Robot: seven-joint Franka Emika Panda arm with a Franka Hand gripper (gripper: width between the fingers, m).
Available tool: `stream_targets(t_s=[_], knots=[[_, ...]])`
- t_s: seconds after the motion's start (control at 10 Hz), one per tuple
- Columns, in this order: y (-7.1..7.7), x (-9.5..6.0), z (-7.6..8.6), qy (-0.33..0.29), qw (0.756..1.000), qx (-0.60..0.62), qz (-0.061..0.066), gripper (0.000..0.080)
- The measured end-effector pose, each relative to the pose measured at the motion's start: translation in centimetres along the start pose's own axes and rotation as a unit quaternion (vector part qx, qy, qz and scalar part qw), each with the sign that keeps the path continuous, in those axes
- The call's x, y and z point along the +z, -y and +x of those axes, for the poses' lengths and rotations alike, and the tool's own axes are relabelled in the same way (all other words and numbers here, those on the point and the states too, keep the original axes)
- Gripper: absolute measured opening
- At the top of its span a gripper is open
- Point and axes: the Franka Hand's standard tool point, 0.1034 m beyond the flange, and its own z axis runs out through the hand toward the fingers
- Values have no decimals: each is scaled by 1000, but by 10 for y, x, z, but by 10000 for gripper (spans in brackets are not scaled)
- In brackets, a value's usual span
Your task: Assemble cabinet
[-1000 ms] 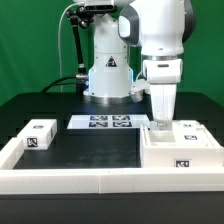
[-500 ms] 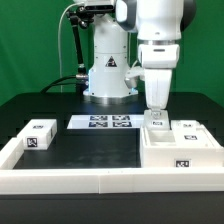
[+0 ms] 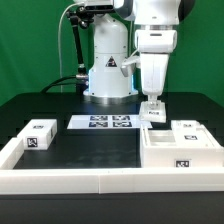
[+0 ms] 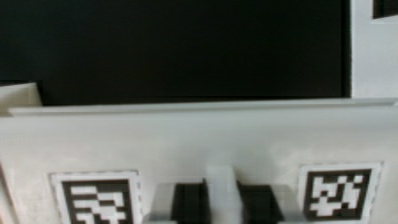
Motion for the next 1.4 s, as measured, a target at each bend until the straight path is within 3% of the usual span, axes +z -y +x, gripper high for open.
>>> stream_targets(t_s=[0.5,0.8,1.4], knots=[[-25,2,7,-8,1000,-3,-6,70],[-33,8,9,-11,1000,-2,-3,70],[-49,7,8,-15,999,-31,-11,70]])
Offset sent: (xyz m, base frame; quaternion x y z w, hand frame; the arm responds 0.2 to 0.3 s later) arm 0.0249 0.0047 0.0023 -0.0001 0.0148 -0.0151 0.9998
